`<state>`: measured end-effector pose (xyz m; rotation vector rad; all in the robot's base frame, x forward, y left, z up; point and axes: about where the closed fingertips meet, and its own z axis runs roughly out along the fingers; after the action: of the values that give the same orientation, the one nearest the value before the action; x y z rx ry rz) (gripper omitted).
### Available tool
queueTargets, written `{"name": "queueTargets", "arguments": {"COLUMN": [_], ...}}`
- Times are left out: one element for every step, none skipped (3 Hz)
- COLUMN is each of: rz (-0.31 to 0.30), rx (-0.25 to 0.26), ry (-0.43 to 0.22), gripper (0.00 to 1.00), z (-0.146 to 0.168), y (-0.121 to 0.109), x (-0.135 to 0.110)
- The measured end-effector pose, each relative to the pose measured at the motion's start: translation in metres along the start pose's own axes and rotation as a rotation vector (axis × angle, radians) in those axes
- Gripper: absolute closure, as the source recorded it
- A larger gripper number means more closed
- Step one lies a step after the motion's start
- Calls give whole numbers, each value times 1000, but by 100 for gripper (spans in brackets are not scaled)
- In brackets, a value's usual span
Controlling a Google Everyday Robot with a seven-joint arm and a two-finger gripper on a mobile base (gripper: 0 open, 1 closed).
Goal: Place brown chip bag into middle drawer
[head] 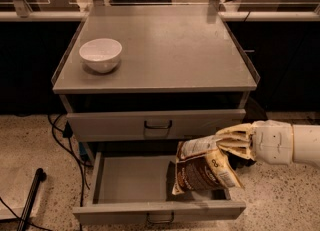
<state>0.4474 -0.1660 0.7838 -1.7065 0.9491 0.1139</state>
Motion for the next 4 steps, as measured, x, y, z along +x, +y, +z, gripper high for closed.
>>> {"name": "queueTargets", "arguments": {"rz": [-10,-9,-20,-41], "rx": [16,34,69,109], "ry": [-13,-44,-77,-110], "gripper": [100,100,100,100], "z": [13,38,66,97], "y": [12,24,29,31], "x": [10,22,34,45]}}
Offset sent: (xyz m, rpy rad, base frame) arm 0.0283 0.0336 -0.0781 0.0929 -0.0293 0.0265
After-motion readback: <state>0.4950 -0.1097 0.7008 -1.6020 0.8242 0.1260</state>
